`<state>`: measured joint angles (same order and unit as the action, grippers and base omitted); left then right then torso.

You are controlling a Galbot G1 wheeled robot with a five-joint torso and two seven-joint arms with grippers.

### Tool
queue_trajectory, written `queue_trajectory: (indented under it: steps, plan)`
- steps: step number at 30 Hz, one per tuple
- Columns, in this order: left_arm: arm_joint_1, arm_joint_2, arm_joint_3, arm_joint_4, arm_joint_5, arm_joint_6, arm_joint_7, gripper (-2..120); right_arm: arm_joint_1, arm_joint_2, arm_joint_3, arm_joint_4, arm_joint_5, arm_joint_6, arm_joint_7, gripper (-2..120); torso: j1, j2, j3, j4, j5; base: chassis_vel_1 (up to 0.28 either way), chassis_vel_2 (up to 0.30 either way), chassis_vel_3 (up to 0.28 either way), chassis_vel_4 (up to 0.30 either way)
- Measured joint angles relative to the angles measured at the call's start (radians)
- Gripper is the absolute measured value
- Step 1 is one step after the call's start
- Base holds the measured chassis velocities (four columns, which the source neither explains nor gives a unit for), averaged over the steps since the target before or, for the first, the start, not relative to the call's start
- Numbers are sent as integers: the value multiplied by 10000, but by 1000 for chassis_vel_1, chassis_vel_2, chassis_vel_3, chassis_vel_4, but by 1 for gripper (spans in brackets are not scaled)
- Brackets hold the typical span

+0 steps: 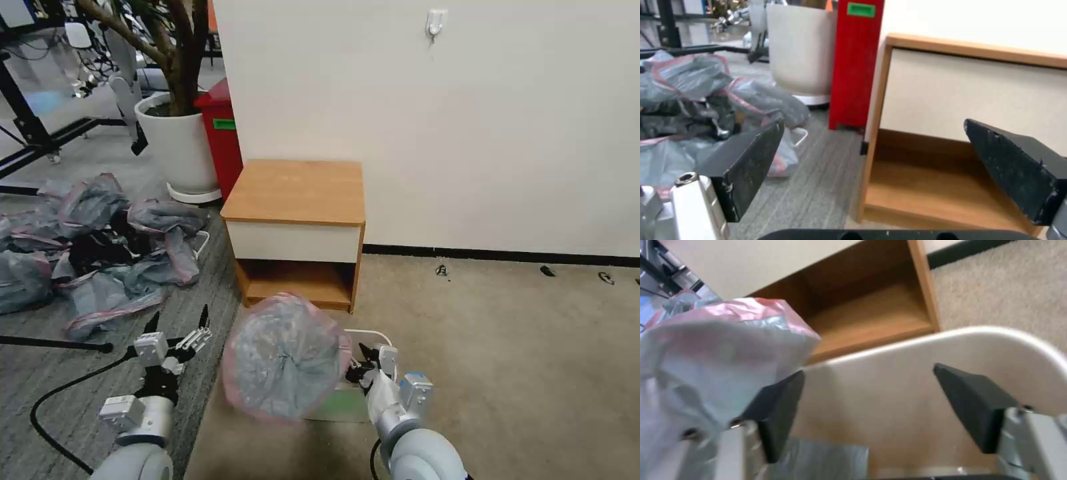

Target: Pick up the garbage bag from the table and place it over the trash can.

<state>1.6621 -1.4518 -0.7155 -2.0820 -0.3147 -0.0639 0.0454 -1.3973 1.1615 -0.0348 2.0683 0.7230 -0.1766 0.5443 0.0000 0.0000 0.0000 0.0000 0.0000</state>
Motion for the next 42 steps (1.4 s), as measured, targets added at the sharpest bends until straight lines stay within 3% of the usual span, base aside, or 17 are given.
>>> queue_trajectory:
  steps: [5,11,15,16,20,25,29,35,42]
  plan:
    - [12,58,32,-181,15,-52,383,100,-4,-143,361,85,-429,-18,123,99,0,0,0,-1,0,0,0,0,0]
    - [108,230,28,-389,-432,-58,1192,100,0,-265,909,136,-779,1,179,100,0,0,0,-1,0,0,0,0,0]
    - [164,462,29,-643,-1747,193,2944,100,68,-308,1466,270,-778,24,209,100,0,-2,0,0,0,0,0,0,0]
    - [164,462,29,-643,-1747,193,2944,100,68,-308,1466,270,-778,24,209,100,0,-2,0,0,0,0,0,0,0]
    - [186,656,172,-761,-2795,711,4496,100,45,-290,1723,429,-749,56,221,100,0,-1,0,0,0,0,0,0,0]
    - [155,852,371,-571,-2979,1488,5292,100,-66,-221,1847,527,-739,88,230,100,0,-1,0,0,0,0,0,0,0]
    - [80,1076,664,-244,-2841,2072,5592,100,-186,-175,1961,579,-736,129,231,100,0,-2,0,0,-1,0,0,0,0]
    - [-29,1229,817,56,-1893,2847,5477,100,-294,-105,2021,583,-738,182,229,100,0,-1,0,0,-1,0,0,0,0]
    - [-134,1367,1387,274,-1265,3260,4475,100,-443,108,2050,533,-817,288,215,100,0,-1,0,0,-1,0,0,0,0]
